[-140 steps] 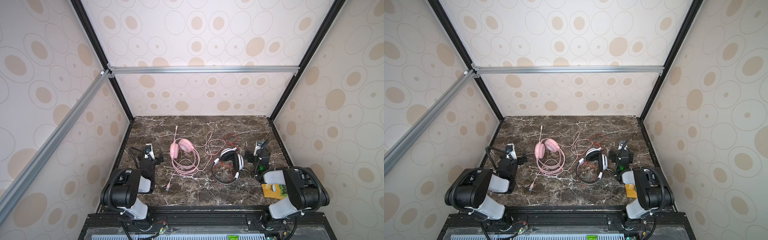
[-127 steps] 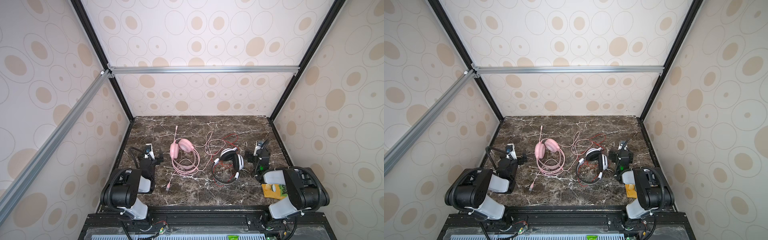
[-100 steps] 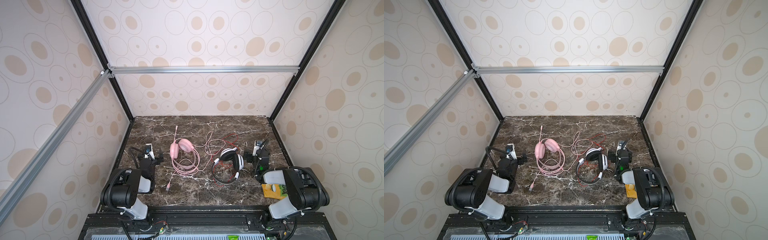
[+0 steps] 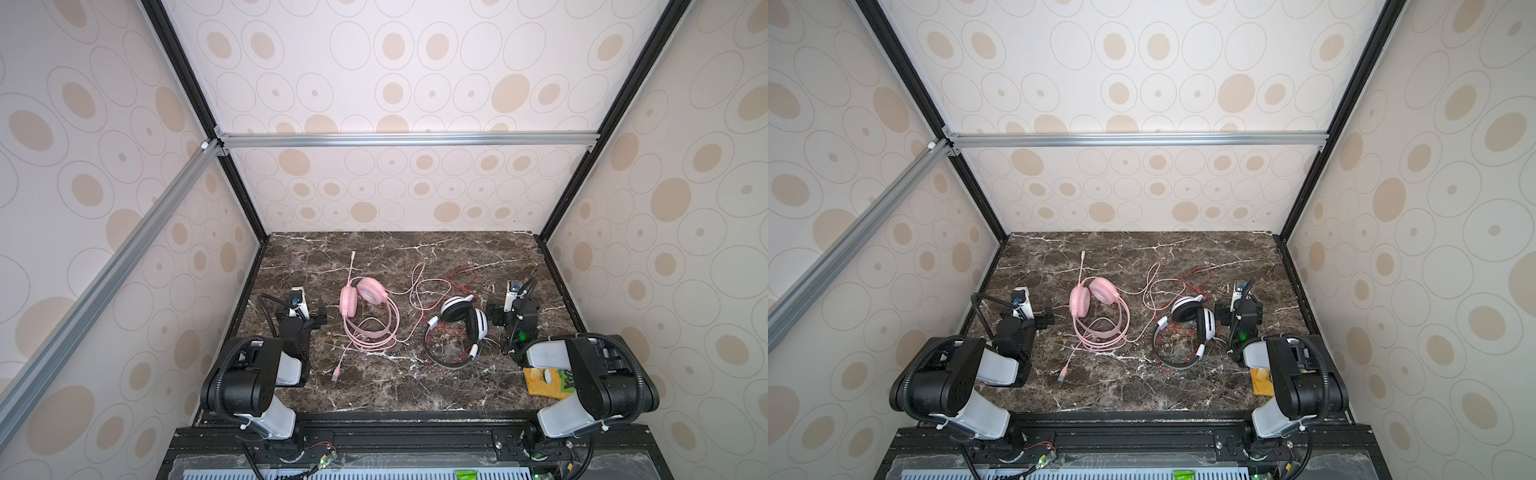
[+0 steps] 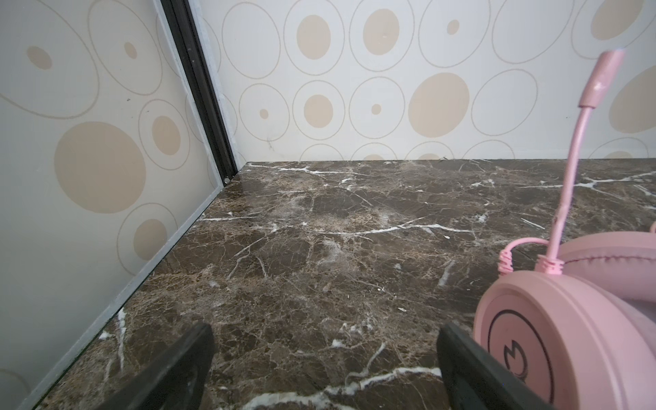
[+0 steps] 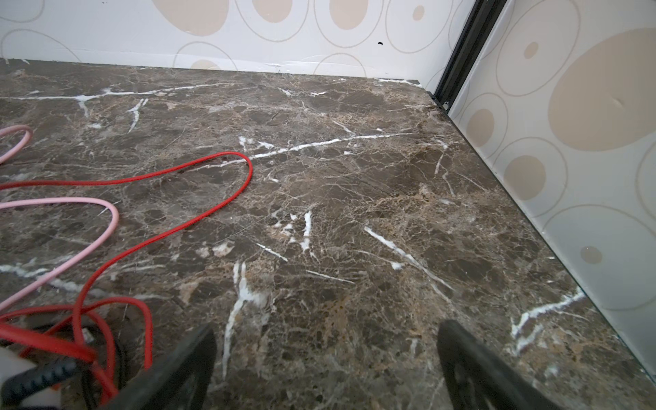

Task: Wrap the headphones

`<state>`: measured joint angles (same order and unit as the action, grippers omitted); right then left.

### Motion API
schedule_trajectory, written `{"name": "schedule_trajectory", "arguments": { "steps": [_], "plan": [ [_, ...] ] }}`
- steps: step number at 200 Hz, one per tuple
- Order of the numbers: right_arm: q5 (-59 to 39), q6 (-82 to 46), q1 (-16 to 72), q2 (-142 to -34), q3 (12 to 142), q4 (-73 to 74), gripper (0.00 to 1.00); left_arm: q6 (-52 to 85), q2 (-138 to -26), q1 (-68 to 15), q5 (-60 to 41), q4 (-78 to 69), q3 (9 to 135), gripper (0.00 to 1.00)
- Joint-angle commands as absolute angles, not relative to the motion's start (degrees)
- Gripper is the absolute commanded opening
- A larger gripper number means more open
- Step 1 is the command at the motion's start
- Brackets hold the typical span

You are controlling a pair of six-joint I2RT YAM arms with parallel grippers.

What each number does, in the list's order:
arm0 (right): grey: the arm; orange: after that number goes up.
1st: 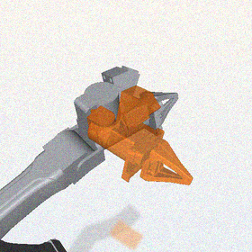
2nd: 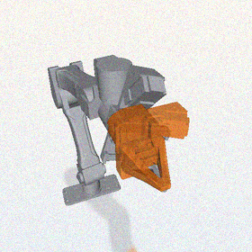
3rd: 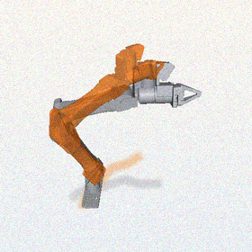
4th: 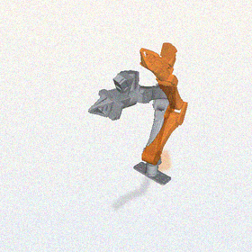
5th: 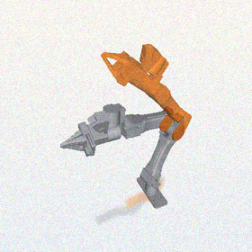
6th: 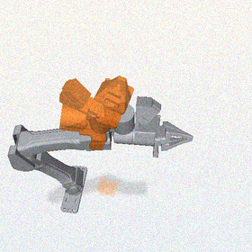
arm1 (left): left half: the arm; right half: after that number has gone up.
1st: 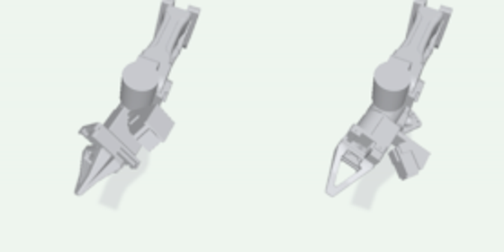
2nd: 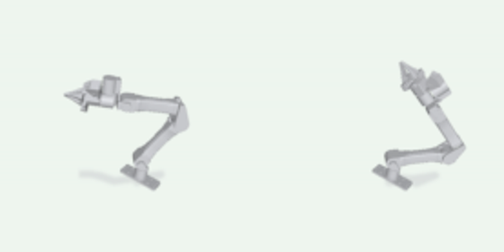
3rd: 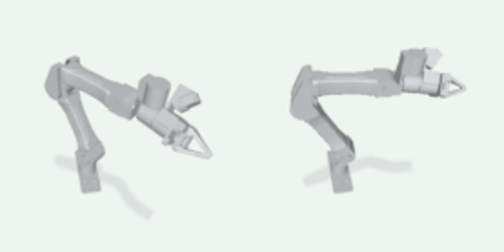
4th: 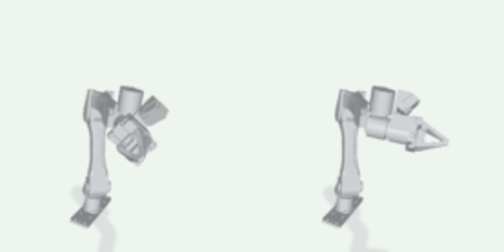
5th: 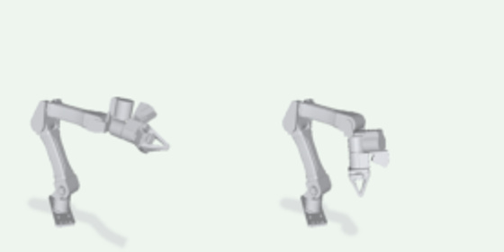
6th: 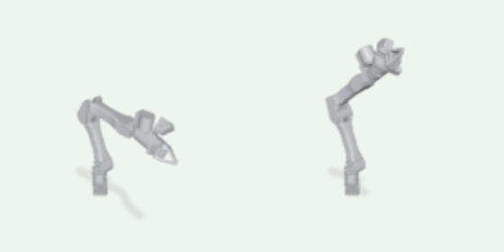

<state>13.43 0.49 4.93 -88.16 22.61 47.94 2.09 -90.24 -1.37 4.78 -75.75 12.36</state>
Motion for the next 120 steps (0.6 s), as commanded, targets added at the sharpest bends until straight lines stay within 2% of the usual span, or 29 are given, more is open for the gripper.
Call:
{"name": "schedule_trajectory", "arguments": {
  "steps": [1,106,120],
  "plan": [
    [12.97,1.02,5.40,-88.31,23.07,48.27,1.00,0.79,-90.44,-1.34,4.42,-77.17,13.08,0.98],
    [10.67,0.13,3.87,-88.05,23.68,46.80,1.00,1.23,-90.37,-0.98,4.10,-77.41,12.88,0.98],
    [22.65,0.19,7.18,-84.75,22.77,48.29,1.00,2.42,-87.95,-1.10,8.19,-77.23,12.13,0.98]
  ]
}}
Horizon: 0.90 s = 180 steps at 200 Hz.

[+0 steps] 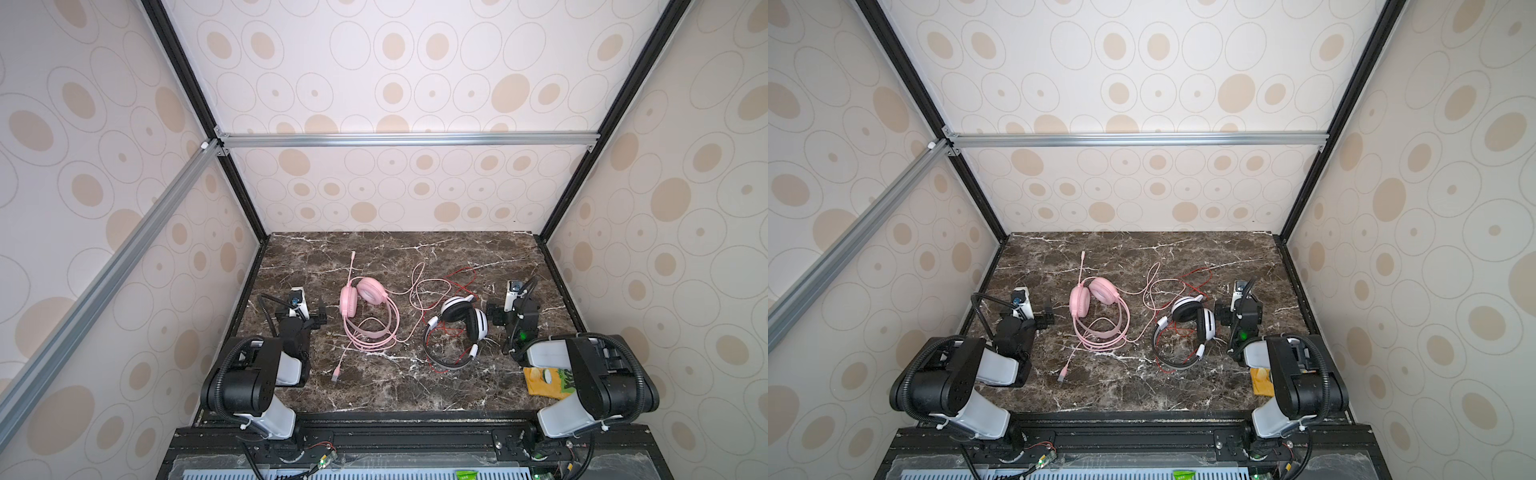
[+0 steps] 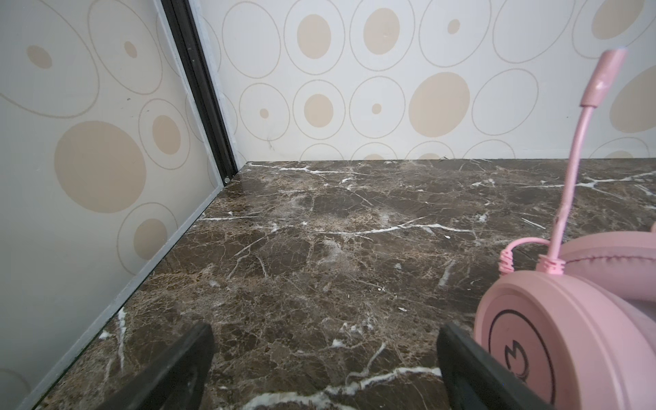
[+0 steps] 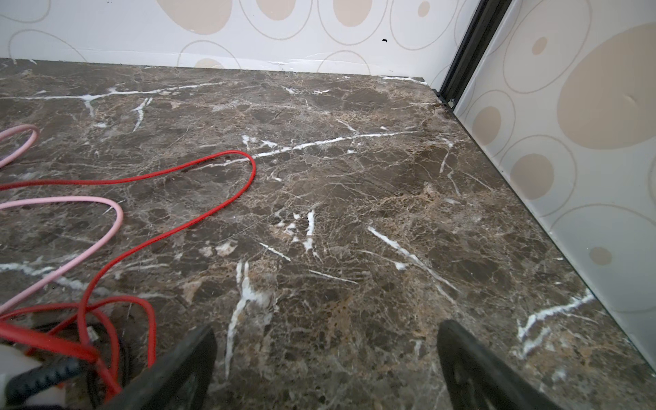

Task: Wrap the headphones

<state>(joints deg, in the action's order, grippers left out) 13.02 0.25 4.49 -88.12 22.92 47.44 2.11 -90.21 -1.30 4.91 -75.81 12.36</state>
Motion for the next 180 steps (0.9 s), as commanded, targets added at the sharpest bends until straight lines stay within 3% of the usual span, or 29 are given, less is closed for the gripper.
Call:
{"name": "schedule_trajectory", "arguments": {
  "steps": [1,19,36,48,63,81,99,120,147,180],
  "plan": [
    [23.41,0.27,7.41,-84.25,22.81,47.79,1.00,2.48,-87.44,-1.16,8.75,-76.76,12.09,0.98],
    [25.17,-2.63,7.91,-71.33,26.69,30.29,1.00,6.25,-74.57,-2.68,18.48,-59.56,15.46,0.98],
    [32.13,-19.25,7.71,-60.44,34.72,6.79,1.00,24.04,-63.70,-2.73,25.80,-38.08,22.35,0.98],
    [33.14,-31.38,7.27,-54.89,39.58,-7.67,1.00,30.63,-58.72,-2.97,18.68,-30.45,25.52,0.98],
    [22.69,-29.65,6.44,-50.20,43.03,-14.46,1.00,32.66,-56.70,-7.02,5.18,-30.33,26.66,0.98],
    [12.92,-30.71,6.47,-48.01,46.61,-21.55,1.00,22.85,-58.18,-19.50,5.62,-16.16,35.38,0.98],
    [-0.56,-29.01,7.95,-49.73,50.24,-25.67,1.00,19.12,-57.80,-24.17,10.08,1.74,44.17,0.98],
    [-1.49,-26.20,17.96,-55.28,55.24,-30.25,1.00,28.53,-52.56,-22.12,17.78,17.44,49.06,0.98],
    [-2.13,-19.64,30.50,-66.48,64.39,-34.76,1.00,26.49,-43.82,-21.18,6.64,23.04,50.94,0.98],
    [-10.07,-13.86,35.12,-80.50,75.20,-35.09,1.00,27.81,-36.17,-21.18,-0.58,29.15,51.31,0.98]
  ]
}}
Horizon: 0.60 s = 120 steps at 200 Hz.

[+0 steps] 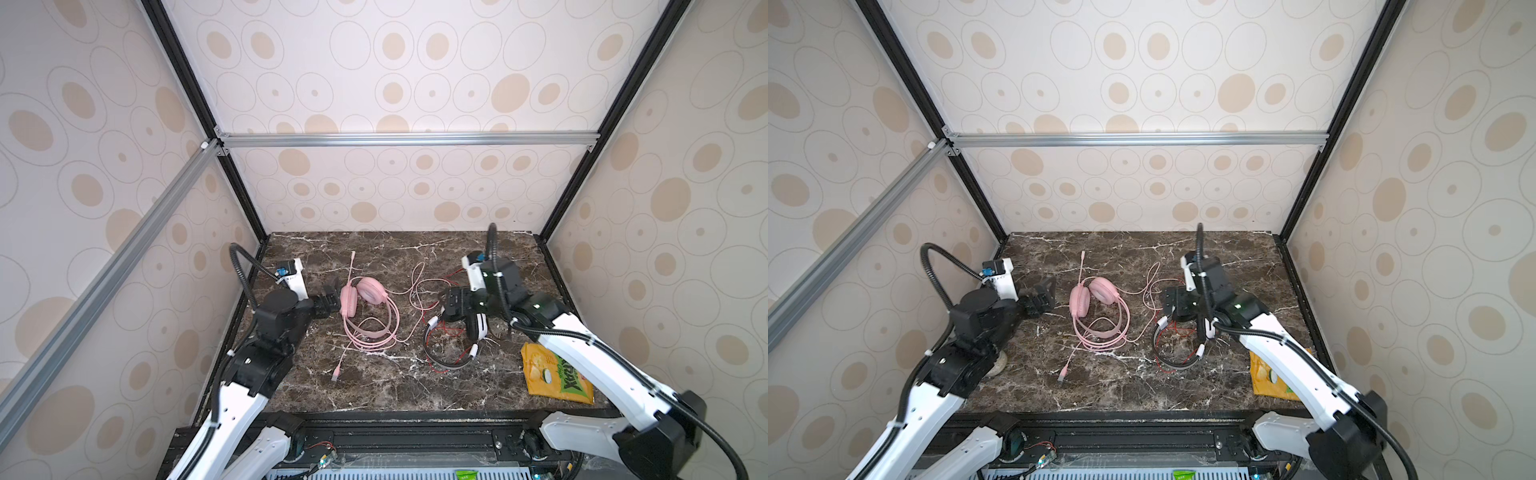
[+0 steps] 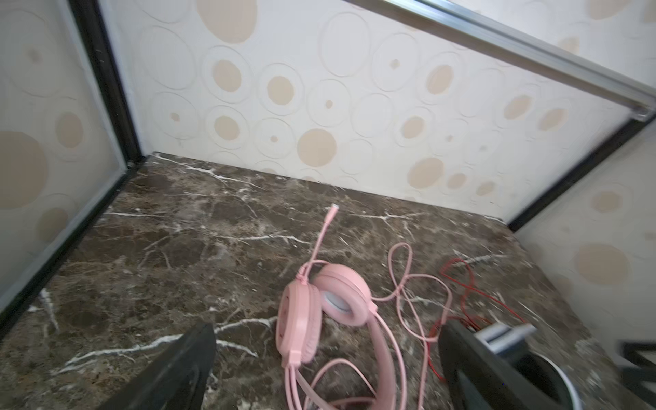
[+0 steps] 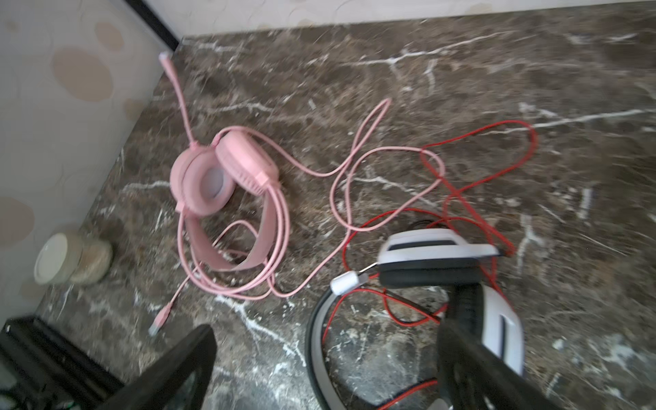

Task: Wrap the headphones
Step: 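Reach the right gripper to the pink headset while the left gripper approaches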

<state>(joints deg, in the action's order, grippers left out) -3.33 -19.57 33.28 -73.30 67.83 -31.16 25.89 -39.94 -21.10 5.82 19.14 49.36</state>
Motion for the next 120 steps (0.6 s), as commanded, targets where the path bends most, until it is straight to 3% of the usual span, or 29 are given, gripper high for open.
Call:
{"name": "schedule_trajectory", "arguments": {
  "steps": [1,24,37,54,120],
  "plan": [
    [-10.27,-13.79,35.14,-81.08,75.57,-35.17,1.00,27.79,-35.97,-21.14,-0.69,29.21,51.27,0.98],
    [-12.69,-10.61,36.15,-91.86,85.26,-36.45,1.00,26.53,-31.32,-21.18,-4.66,28.25,49.36,0.98],
    [-17.04,-8.10,36.59,-98.05,90.59,-36.83,0.93,25.71,-28.76,-21.11,-7.23,26.29,46.96,0.98],
    [-21.14,-4.08,37.45,-105.54,96.27,-36.24,0.92,25.51,-26.23,-21.17,-8.97,24.32,44.28,0.98],
    [-23.19,-0.84,39.54,-134.35,127.88,-43.23,0.83,25.12,-21.18,-21.27,-10.97,21.83,39.25,0.98]
  ]
}}
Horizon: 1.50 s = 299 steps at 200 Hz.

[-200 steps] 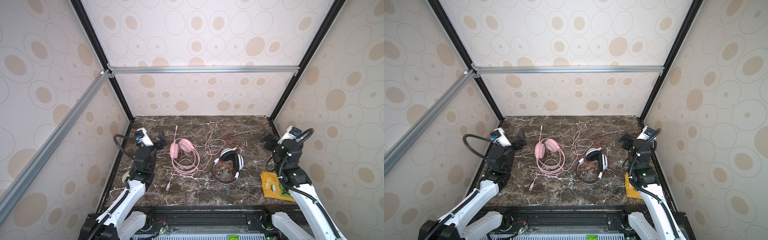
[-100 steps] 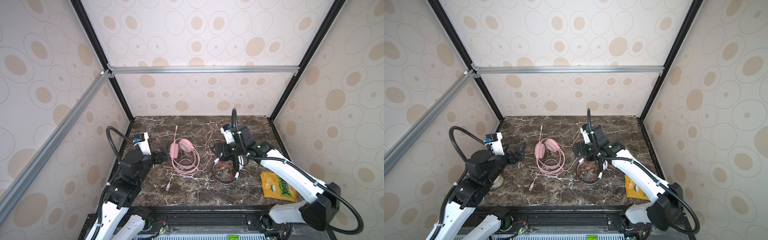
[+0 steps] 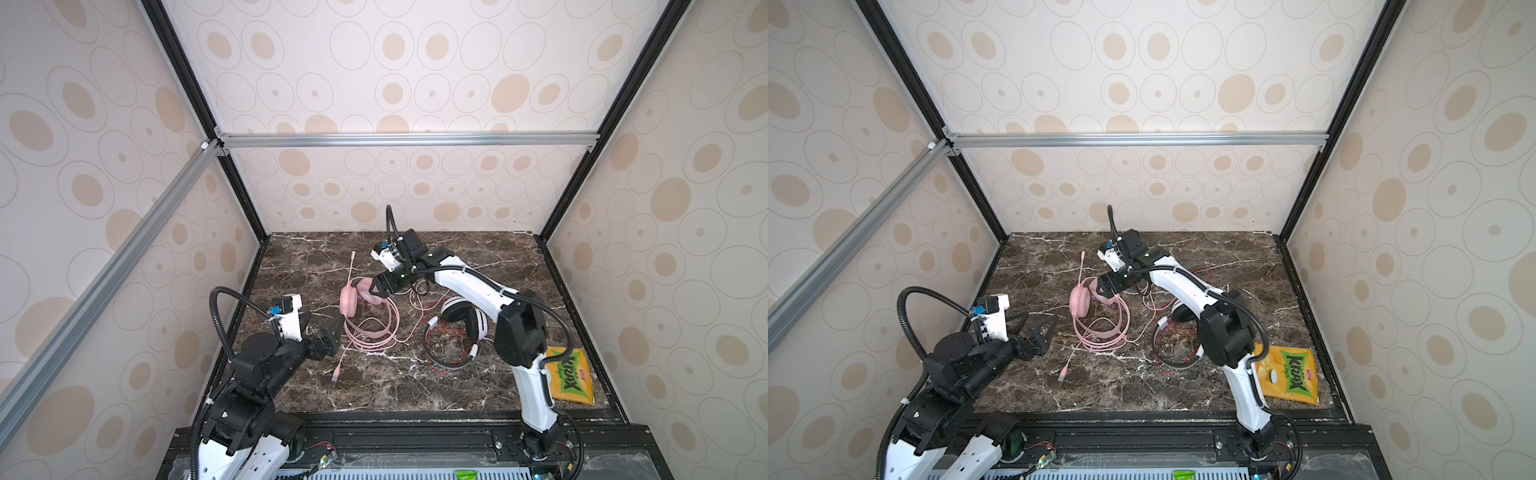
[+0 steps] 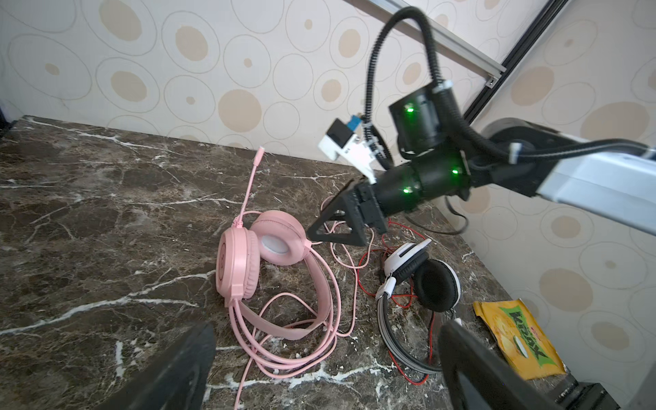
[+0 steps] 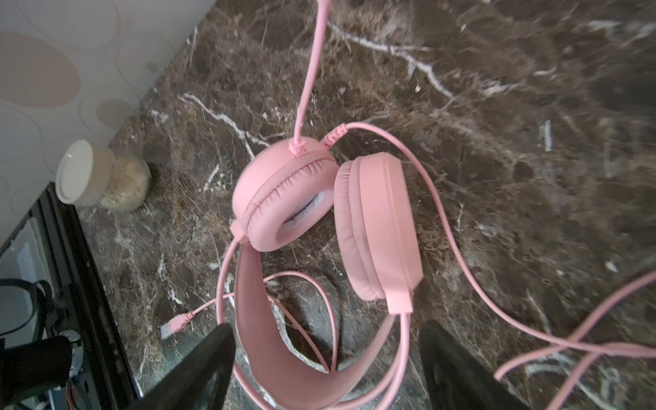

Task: Wrap the headphones

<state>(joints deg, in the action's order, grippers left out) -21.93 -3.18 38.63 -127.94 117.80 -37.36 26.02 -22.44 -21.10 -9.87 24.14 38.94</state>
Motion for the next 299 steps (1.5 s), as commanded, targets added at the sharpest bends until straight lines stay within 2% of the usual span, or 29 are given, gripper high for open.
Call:
{"name": "schedule_trajectory", "arguments": {
  "steps": [1,29,51,77,101,119,158,175,199,235,271,299],
  "plan": [
    [-22.61,-0.83,39.66,-134.97,128.83,-43.59,0.83,25.17,-21.18,-21.27,-10.85,21.86,39.22,0.98],
    [-16.58,-0.15,41.28,-141.48,136.61,-44.98,0.83,25.77,-21.18,-21.18,-9.16,21.87,38.93,0.98],
    [-12.49,-0.38,41.61,-141.84,135.44,-43.15,0.82,25.67,-20.75,-21.16,-8.80,22.00,38.95,0.98],
    [-7.73,-0.62,41.73,-140.57,132.12,-41.59,0.76,25.71,-20.48,-21.17,-8.38,21.49,38.57,0.98],
    [-4.85,-1.28,41.75,-138.78,128.66,-40.68,0.61,26.00,-21.25,-21.18,-7.68,21.72,38.45,0.98],
    [-2.57,-2.86,41.73,-136.93,126.77,-39.64,0.55,26.62,-21.53,-21.18,-6.11,22.23,38.52,0.98],
    [-0.42,-10.67,41.82,-128.11,120.90,-37.23,0.29,30.99,-22.76,-21.78,1.72,26.67,40.70,0.98],
    [2.14,-15.33,42.61,-121.30,114.01,-32.77,0.28,36.55,-23.07,-21.78,-3.02,25.67,39.73,0.98],
    [11.31,-20.91,45.39,-111.98,105.21,-27.40,0.29,43.78,-27.84,-21.80,-10.91,25.28,41.84,0.98],
    [29.26,-23.13,51.91,-102.26,93.18,-18.23,0.31,50.49,-35.31,-21.86,-9.77,35.86,51.55,0.98],
    [44.49,-27.92,57.16,-98.76,91.94,-21.09,0.29,62.68,-40.09,-22.39,-17.36,37.09,54.78,0.98],
    [51.58,-26.70,59.57,-97.24,92.43,-22.27,0.28,67.79,-42.11,-23.36,-17.11,40.14,56.60,0.98]
  ]
}}
